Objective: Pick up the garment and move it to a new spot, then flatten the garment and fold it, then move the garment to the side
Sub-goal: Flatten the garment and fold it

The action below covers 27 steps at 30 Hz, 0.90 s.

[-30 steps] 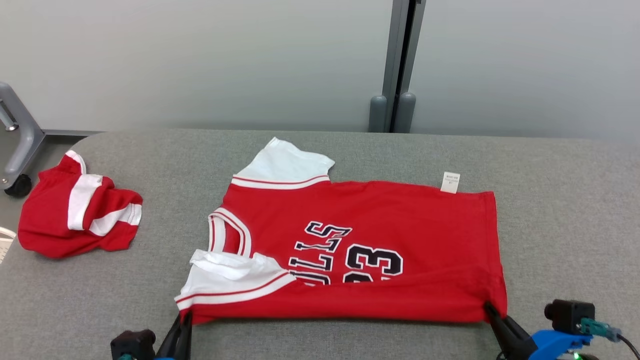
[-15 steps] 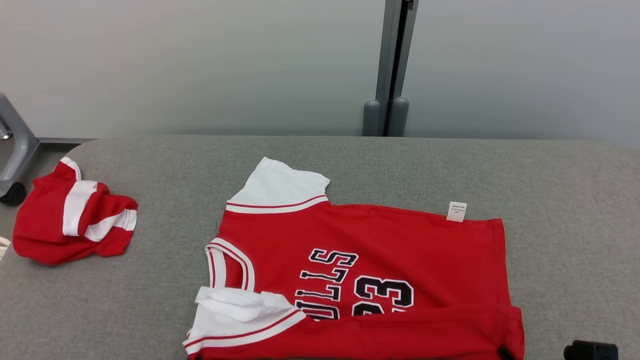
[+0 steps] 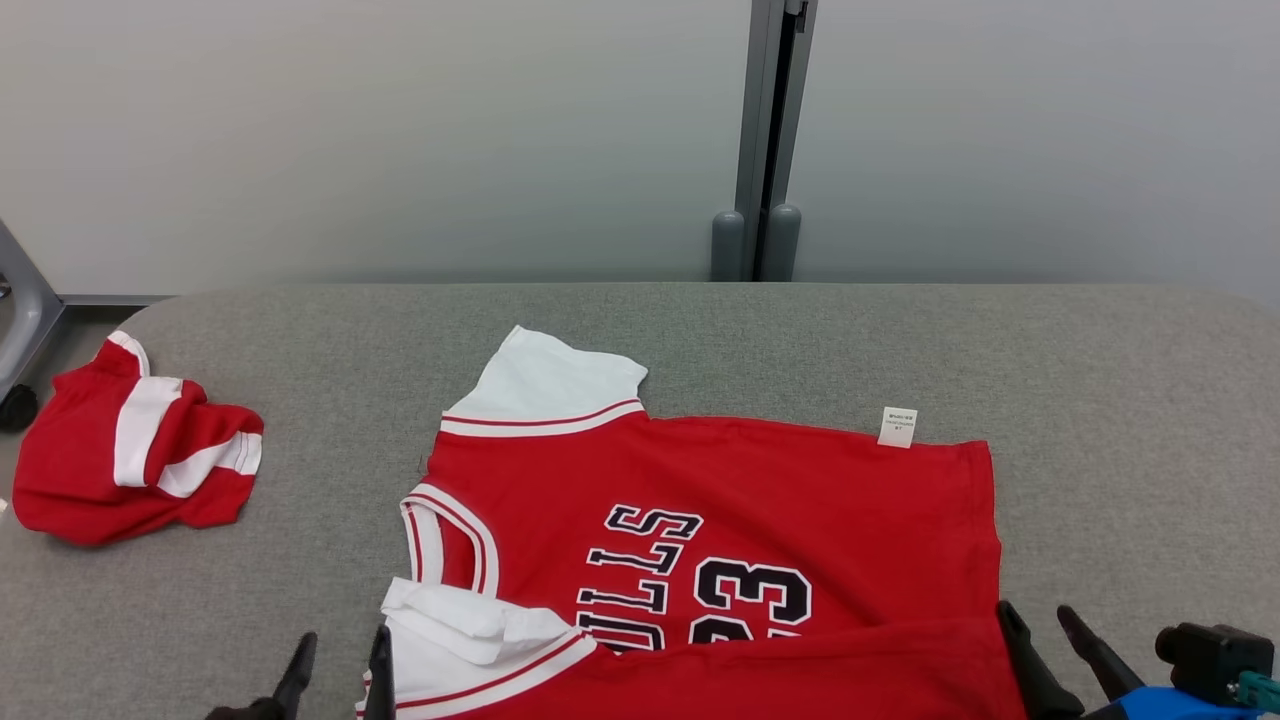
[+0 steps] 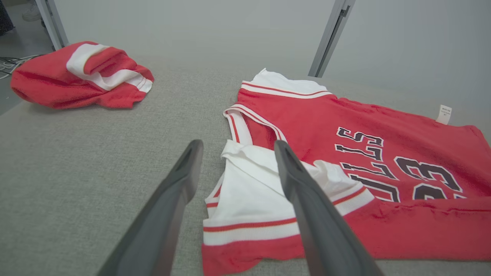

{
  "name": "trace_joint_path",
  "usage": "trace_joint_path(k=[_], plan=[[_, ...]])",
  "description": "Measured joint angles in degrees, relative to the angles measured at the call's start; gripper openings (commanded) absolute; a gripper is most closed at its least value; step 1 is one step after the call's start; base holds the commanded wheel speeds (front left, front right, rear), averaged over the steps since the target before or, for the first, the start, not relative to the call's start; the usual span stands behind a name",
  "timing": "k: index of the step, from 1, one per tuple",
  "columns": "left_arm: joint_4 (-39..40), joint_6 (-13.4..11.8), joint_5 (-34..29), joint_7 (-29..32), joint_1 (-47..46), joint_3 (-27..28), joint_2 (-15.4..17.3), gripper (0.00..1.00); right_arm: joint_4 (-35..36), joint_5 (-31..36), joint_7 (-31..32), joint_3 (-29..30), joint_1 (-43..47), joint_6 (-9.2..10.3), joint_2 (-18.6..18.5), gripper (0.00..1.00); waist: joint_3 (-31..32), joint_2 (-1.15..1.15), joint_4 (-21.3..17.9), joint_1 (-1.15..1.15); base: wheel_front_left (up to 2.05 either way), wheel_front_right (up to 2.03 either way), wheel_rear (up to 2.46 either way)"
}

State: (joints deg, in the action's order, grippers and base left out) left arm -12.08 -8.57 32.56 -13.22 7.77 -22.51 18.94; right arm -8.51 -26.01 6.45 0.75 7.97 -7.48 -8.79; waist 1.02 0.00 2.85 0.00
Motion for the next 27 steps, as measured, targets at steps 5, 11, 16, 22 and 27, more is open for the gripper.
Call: trace_joint_path(k=[5,11,16,22,27], plan=[[2.36,-0.75,-2.57,-1.59,-2.21,3.91,0.30,1.00,0.38,1.43,-5.10,0.53,-3.43,0.00,1.47,1.00,-0.06,0.00,-0.07,0.00,0.00,0.00,0.00],[6.95,-0.15,-7.66,-1.77,-4.02,11.95,-0.85,1.00,-0.92,2.69,-11.12,0.21,-6.72,-0.01,2.87,1.00,-0.28,0.00,0.53,0.01,0.00,0.00,0.00],[8.08,0.80,-13.43,-1.77,-4.14,15.90,-1.09,1.00,-2.08,5.76,-15.88,-0.32,-7.71,-0.01,2.81,1.00,-0.03,0.00,1.23,0.00,0.00,0.00,0.00],[8.24,1.46,-15.84,-1.77,-2.87,18.25,-0.77,1.00,-2.64,9.33,-18.47,0.49,-7.65,-0.01,2.66,1.00,0.44,0.00,1.51,0.00,0.00,0.00,0.00],[7.69,3.53,-15.45,-1.77,-1.52,18.57,-0.40,1.00,-1.45,12.46,-19.16,1.13,-6.06,-0.01,2.72,1.00,1.01,0.00,1.45,0.00,0.00,0.00,0.00]])
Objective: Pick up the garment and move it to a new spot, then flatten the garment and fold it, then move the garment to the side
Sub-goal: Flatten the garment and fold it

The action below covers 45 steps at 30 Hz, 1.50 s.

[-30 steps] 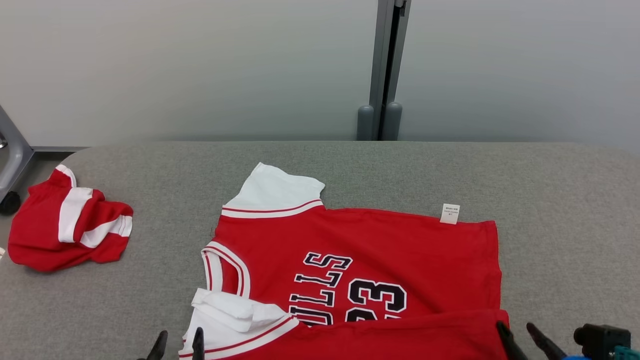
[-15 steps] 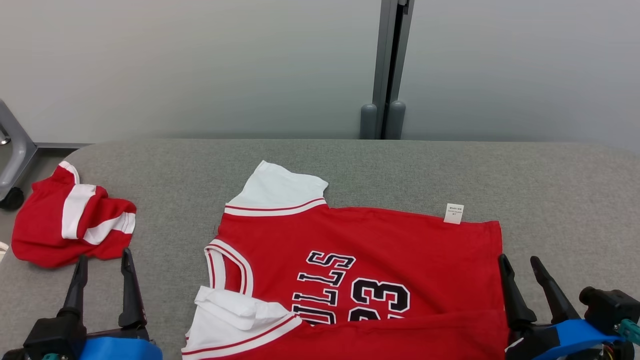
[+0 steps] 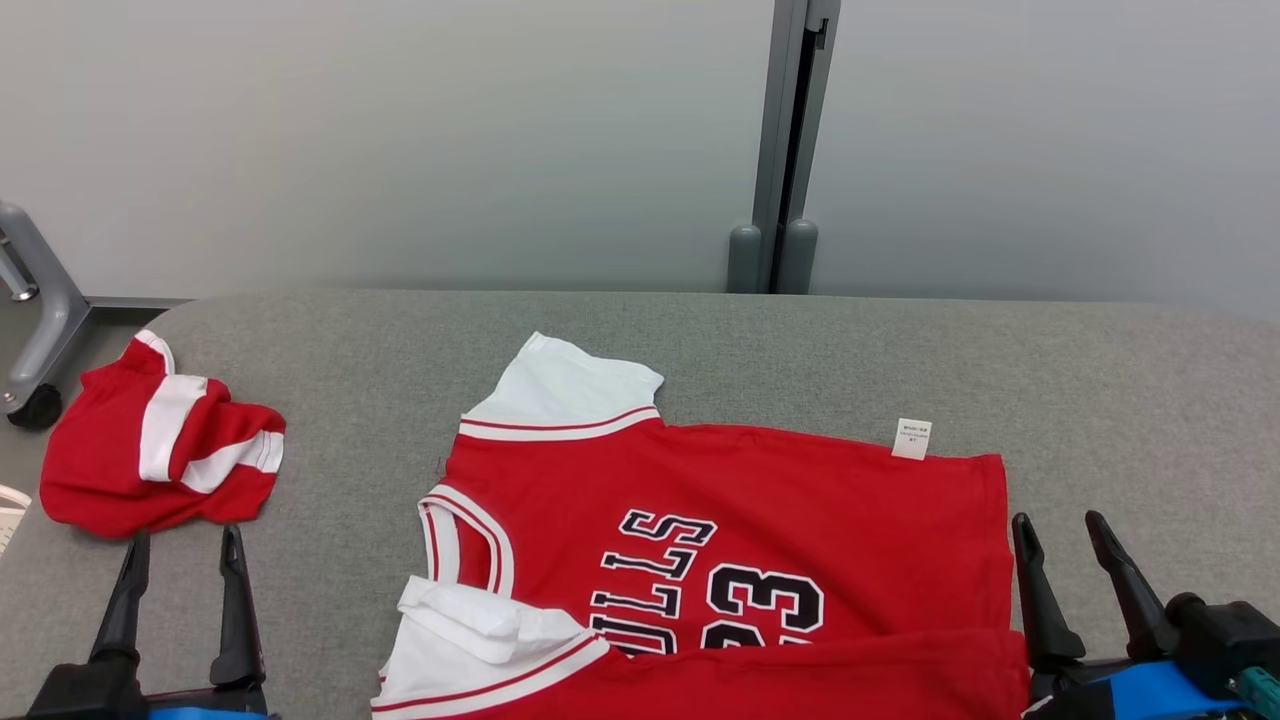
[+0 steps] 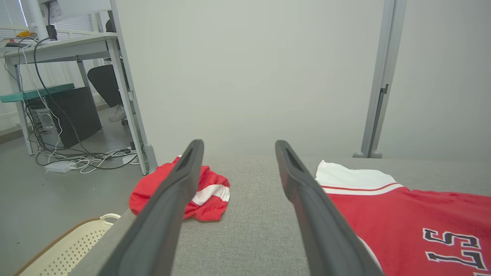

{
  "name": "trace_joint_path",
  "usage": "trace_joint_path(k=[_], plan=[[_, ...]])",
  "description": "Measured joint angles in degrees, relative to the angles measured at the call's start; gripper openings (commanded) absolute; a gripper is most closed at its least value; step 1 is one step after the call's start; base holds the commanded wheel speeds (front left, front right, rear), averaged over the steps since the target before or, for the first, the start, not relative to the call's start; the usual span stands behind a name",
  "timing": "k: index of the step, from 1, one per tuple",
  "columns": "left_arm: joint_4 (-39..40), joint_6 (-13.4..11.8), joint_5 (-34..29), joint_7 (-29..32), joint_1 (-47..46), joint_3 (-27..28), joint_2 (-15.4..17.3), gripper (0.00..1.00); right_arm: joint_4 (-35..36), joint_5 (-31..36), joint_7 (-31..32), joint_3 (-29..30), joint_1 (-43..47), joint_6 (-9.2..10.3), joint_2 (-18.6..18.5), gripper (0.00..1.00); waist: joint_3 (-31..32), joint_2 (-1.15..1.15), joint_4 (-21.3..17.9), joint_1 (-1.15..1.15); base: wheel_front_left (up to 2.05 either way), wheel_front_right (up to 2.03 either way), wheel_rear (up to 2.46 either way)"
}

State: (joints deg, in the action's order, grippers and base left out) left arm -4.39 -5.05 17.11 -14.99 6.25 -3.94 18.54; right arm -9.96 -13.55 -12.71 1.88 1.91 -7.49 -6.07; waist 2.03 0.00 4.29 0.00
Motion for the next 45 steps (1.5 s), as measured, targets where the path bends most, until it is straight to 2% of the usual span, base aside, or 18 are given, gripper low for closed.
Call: trace_joint_path(k=[8,17,32,45], plan=[[-0.16,1.98,2.05,1.67,0.71,-0.64,0.48,1.00,4.04,3.38,0.36,0.53,2.29,0.00,0.74,1.00,0.92,0.00,0.22,0.00,0.00,0.00,0.00],[1.81,1.99,2.85,4.06,0.97,-1.20,0.82,1.00,7.57,4.24,2.66,0.13,3.64,0.00,2.08,1.00,1.31,0.00,0.23,0.00,0.00,0.00,0.00],[4.52,-0.48,2.16,5.28,1.62,-0.63,1.88,1.00,10.35,5.64,6.08,0.10,4.54,0.00,2.97,1.00,1.14,0.00,0.91,0.00,0.00,0.00,0.00],[4.72,-1.32,2.91,4.27,1.82,0.00,2.14,1.00,9.04,5.32,6.51,0.42,4.68,0.00,3.12,1.00,0.68,0.00,0.73,0.00,0.00,0.00,0.00]])
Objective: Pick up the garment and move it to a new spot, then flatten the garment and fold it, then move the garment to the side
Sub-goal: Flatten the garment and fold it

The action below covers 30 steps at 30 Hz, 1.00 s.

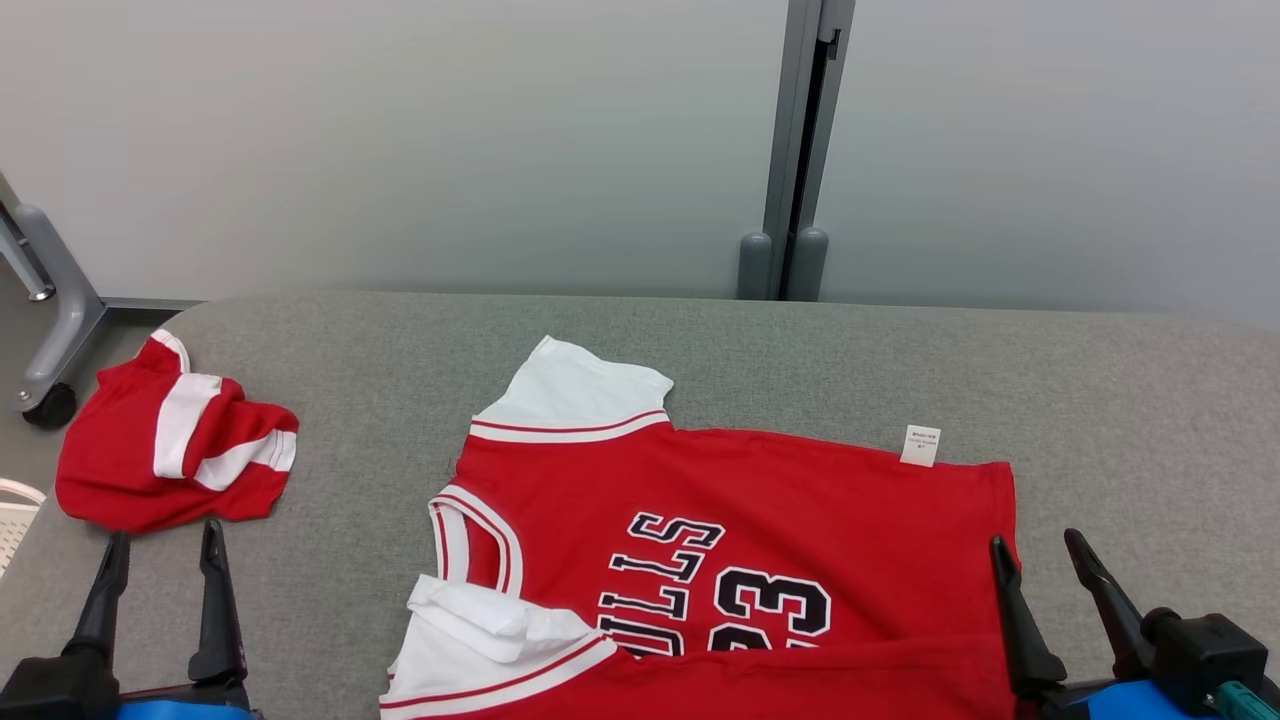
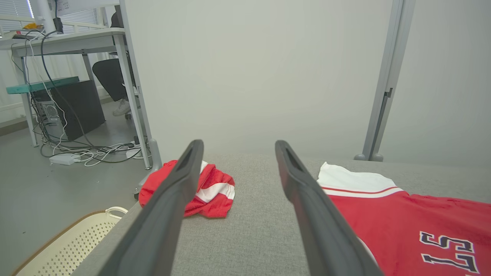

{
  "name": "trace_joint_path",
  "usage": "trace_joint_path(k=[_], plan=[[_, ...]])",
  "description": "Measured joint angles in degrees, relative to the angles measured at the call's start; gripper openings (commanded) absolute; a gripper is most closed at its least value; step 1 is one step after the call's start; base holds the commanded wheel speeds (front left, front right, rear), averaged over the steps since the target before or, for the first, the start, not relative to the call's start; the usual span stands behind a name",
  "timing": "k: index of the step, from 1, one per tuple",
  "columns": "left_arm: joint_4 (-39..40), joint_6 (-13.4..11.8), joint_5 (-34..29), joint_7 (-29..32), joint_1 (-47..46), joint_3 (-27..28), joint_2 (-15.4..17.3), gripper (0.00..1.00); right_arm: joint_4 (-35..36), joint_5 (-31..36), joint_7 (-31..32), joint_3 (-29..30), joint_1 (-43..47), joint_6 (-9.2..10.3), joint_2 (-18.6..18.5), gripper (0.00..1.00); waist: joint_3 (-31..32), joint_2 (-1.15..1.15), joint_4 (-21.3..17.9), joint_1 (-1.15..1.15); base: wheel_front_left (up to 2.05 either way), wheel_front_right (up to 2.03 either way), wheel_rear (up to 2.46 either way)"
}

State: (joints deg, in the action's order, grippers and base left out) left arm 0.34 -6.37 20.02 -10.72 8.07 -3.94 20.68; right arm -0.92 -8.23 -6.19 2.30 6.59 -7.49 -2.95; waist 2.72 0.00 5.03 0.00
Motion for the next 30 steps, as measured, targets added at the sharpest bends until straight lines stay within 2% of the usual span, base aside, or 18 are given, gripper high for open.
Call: trace_joint_path(k=[6,12,19,23,30], plan=[[-0.15,0.16,1.42,-0.99,-1.04,1.52,0.31,1.00,-1.46,-0.38,-0.19,0.82,-0.57,0.00,0.04,1.00,-0.79,0.00,-0.22,0.00,0.00,0.00,0.00],[-1.68,1.77,2.19,-0.82,-7.52,2.55,2.79,1.00,-2.21,1.40,0.23,1.31,-6.17,0.00,-0.65,1.00,-3.52,0.00,-1.74,-0.01,0.00,0.00,0.00],[-6.92,6.69,2.19,2.43,-24.04,-0.36,5.86,1.00,-6.92,2.08,3.65,0.26,-18.03,0.00,-5.45,1.00,-11.09,0.01,-5.01,0.01,0.00,0.00,0.00],[-14.41,10.49,1.14,5.45,-37.49,-3.99,7.00,1.00,-11.93,2.02,6.53,-2.02,-28.10,0.00,-7.46,1.00,-17.61,0.03,-7.62,0.02,0.00,0.00,0.00],[-27.35,13.34,0.78,10.05,-51.64,-11.50,7.16,1.00,-19.45,0.48,8.60,-6.84,-37.40,0.00,-8.55,1.00,-24.35,0.03,-10.00,0.02,0.00,0.00,0.00]])
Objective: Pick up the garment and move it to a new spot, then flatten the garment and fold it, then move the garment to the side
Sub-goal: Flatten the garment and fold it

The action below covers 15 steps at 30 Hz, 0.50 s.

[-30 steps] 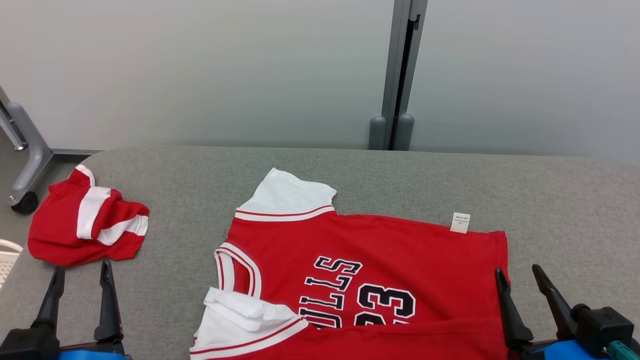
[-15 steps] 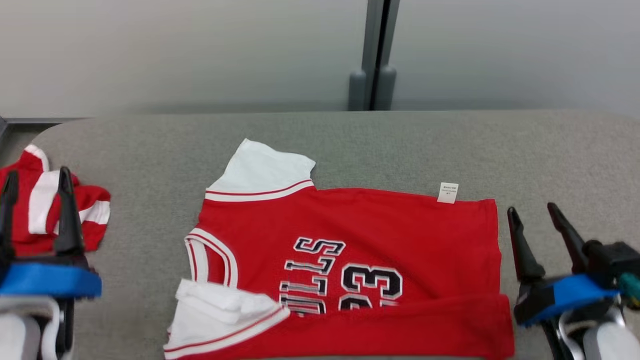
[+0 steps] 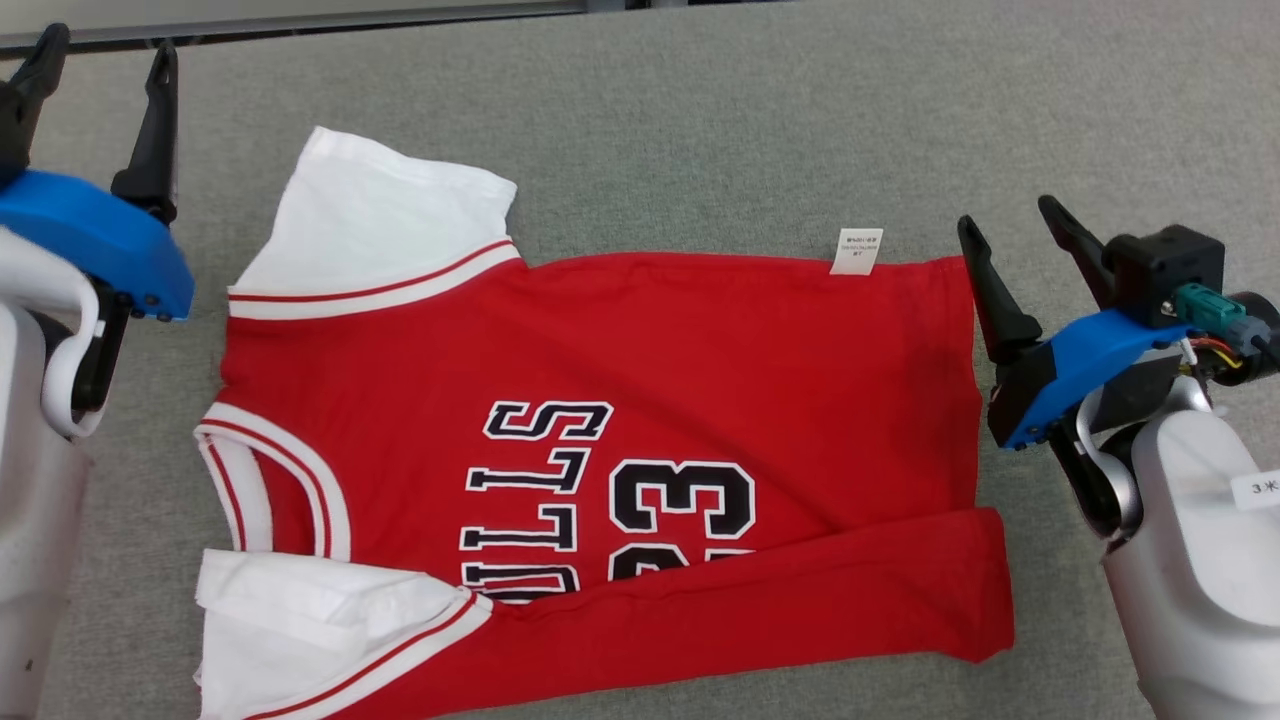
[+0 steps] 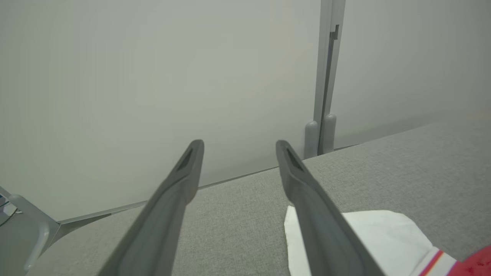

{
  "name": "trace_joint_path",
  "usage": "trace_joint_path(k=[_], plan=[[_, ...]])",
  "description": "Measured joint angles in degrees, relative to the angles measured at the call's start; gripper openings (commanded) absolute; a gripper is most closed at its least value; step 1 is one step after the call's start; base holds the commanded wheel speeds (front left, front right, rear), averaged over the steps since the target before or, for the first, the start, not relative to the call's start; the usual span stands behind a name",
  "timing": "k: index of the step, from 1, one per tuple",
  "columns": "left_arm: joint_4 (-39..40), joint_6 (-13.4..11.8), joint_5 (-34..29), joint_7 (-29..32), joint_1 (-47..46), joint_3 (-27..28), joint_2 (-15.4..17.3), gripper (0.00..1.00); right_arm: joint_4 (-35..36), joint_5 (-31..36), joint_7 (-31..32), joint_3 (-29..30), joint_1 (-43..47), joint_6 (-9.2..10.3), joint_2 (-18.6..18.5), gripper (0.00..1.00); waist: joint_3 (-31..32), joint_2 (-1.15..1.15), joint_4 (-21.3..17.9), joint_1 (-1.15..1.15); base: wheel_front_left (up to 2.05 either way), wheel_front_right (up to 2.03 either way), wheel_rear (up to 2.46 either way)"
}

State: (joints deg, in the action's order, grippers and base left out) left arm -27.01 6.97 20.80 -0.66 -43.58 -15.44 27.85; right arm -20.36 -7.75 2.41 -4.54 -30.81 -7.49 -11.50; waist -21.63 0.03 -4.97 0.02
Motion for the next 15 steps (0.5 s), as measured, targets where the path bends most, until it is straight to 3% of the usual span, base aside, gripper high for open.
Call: trace_joint_path(k=[5,11,15], plan=[[-7.73,0.23,2.83,3.04,-6.14,-7.08,0.47,1.00,-2.54,-1.82,-0.73,-2.83,-3.98,0.00,0.08,1.00,-3.05,0.00,-2.09,-0.01,0.00,0.00,0.00],[-13.19,0.46,7.68,6.99,-12.09,-18.75,3.56,1.00,-3.42,-3.00,-2.00,-4.95,-6.06,0.00,-0.07,1.00,-5.60,-0.01,-4.65,-0.01,0.00,0.00,0.00],[-16.08,0.46,11.41,9.70,-14.48,-23.73,4.91,1.00,-3.46,-3.47,-2.37,-5.79,-6.81,0.00,0.13,1.00,-6.81,-0.02,-5.99,-0.02,0.00,0.00,0.00]])
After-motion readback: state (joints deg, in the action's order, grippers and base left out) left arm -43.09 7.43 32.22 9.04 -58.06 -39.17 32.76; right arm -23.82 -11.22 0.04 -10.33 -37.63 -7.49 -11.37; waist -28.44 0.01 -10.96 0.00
